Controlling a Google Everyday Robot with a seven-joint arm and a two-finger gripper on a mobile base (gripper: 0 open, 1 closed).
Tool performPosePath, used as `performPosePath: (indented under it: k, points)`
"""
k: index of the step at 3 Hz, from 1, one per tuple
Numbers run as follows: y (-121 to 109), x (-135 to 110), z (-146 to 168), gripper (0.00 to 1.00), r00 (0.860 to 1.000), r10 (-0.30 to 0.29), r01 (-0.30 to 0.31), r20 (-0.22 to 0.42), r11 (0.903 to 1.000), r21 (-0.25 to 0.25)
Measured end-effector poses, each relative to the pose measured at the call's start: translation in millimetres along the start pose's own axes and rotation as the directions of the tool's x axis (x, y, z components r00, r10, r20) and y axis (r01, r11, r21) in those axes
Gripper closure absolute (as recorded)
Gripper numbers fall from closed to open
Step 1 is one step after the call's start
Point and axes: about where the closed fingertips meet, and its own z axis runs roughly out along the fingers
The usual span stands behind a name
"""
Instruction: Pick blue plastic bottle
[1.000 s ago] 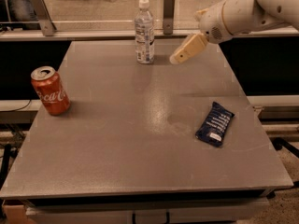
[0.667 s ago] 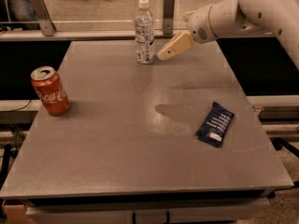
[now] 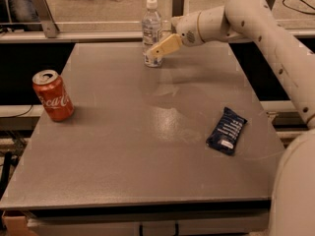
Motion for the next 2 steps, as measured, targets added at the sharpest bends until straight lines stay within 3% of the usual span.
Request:
performPosePath:
  k: [2]
  points:
    - [-2,-6,37,0.41,0.997,0.036,-0.034,0.065,0.9989,-0.033]
